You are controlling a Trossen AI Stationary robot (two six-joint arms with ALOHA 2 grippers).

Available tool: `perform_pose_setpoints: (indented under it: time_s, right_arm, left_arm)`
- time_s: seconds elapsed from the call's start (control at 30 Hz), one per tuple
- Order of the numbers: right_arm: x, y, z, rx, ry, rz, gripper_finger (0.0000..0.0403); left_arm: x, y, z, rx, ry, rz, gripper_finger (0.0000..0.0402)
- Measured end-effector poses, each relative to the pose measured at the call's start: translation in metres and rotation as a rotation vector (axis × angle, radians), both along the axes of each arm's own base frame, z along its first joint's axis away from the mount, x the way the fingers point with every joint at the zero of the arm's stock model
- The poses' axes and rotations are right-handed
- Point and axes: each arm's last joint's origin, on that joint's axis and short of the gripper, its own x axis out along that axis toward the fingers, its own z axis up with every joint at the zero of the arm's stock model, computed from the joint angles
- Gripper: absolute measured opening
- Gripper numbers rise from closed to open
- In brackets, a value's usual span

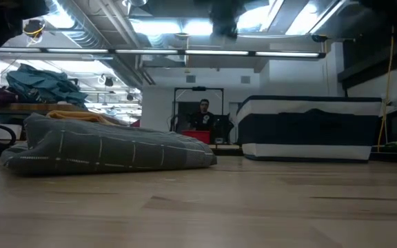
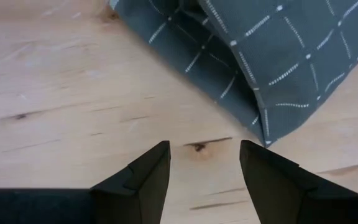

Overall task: Fold towel
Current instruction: Move the blue laundry bin to the right

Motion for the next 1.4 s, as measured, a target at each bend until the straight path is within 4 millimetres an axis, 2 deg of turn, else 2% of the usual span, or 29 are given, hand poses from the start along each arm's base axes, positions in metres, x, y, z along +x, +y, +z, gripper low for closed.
perform_pose_setpoints:
  time_s: [0.1, 0.2, 0.3, 0.37, 0.47, 0.57, 0.7, 0.83, 1.0, 1.1, 1.23, 1.4]
  right_arm:
    - [-0.039, 0.006, 0.051, -0.076, -0.133, -0.023, 0.0177]
    - [-0.090, 0.011, 0.099, -0.163, -0.271, -0.067, 0.0177]
    - [-0.146, 0.015, 0.137, -0.258, -0.399, -0.141, 0.0177]
    - [-0.179, 0.019, 0.150, -0.301, -0.454, -0.185, 0.0177]
    - [-0.214, 0.025, 0.148, -0.307, -0.507, -0.252, 0.0177]
    - [-0.232, 0.030, 0.124, -0.301, -0.551, -0.285, 0.0177]
    - [-0.242, 0.033, 0.066, -0.253, -0.660, -0.361, 0.0177]
    - [-0.237, 0.032, 0.001, -0.168, -0.828, -0.446, 0.0177]
    - [-0.215, 0.028, -0.065, 0.026, -0.942, -0.498, 0.0177]
    - [-0.203, 0.024, -0.098, 0.142, -0.885, -0.579, 0.0177]
    - [-0.184, 0.027, -0.137, 0.310, -0.666, -0.670, 0.0177]
    - [-0.156, 0.046, -0.159, 0.300, -0.528, -0.609, 0.0177]
  left_arm:
    - [0.000, 0.000, 0.000, -0.001, -0.004, -0.002, 0.0185]
    - [0.001, -0.001, 0.000, 0.000, -0.016, -0.003, 0.0185]
    - [0.002, -0.001, 0.000, 0.000, -0.028, -0.001, 0.0185]
    - [0.002, -0.002, 0.000, -0.002, -0.040, -0.002, 0.0185]
    - [0.004, -0.002, 0.001, 0.002, -0.066, -0.001, 0.0185]
    - [0.004, -0.002, 0.001, 0.006, -0.069, -0.002, 0.0185]
    - [0.006, -0.004, 0.001, -0.013, -0.090, -0.003, 0.0185]
    - [0.007, -0.005, 0.001, -0.015, -0.113, -0.007, 0.0185]
    - [0.008, -0.005, 0.001, -0.019, -0.119, 0.003, 0.0185]
    - [0.011, -0.003, 0.002, -0.025, -0.125, 0.003, 0.0185]
    - [0.016, 0.002, 0.002, -0.022, -0.123, 0.022, 0.0185]
    - [0.022, 0.009, 0.002, -0.020, -0.123, 0.054, 0.0185]
